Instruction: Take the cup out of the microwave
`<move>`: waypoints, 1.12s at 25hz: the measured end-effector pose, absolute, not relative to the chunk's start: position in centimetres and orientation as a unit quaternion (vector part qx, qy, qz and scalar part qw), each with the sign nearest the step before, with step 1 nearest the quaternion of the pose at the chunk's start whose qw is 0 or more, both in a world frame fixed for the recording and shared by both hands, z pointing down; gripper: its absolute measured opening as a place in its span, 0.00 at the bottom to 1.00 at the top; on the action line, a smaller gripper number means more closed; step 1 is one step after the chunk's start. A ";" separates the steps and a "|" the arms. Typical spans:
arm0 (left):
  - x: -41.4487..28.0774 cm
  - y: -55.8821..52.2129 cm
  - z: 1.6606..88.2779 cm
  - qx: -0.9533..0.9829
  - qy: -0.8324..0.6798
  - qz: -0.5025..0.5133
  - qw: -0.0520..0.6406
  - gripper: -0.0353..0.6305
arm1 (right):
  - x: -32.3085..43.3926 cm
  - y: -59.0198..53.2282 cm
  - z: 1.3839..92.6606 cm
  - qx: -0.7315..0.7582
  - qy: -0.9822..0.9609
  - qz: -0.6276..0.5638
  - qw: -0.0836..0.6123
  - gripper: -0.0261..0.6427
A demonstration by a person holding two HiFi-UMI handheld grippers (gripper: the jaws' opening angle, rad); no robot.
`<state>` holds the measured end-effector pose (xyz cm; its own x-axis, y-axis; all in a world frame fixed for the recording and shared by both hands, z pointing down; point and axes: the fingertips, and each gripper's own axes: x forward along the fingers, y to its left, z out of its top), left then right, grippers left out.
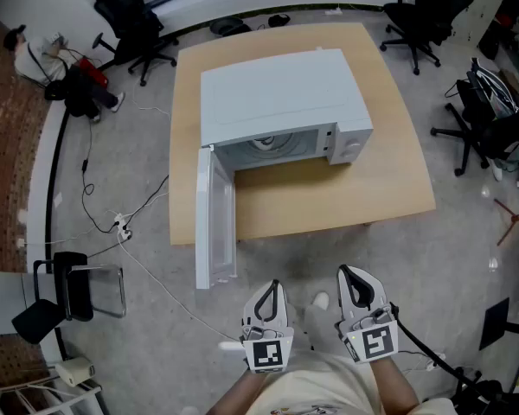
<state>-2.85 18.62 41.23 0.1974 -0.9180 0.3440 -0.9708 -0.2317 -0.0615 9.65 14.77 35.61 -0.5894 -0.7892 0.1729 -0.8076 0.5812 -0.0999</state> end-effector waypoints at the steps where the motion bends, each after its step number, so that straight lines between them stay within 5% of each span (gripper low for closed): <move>1: -3.1 19.7 40.2 0.769 -0.614 0.149 0.096 0.05 | 9.5 15.6 35.1 0.453 -0.886 0.086 0.052 0.05; 8: -2.6 23.9 33.3 0.782 -0.611 0.043 0.114 0.06 | 7.9 19.9 33.7 0.470 -0.876 0.105 0.031 0.05; 28: -0.1 25.4 34.2 0.756 -0.637 0.064 0.136 0.06 | 10.9 20.6 33.9 0.447 -0.887 0.108 0.042 0.05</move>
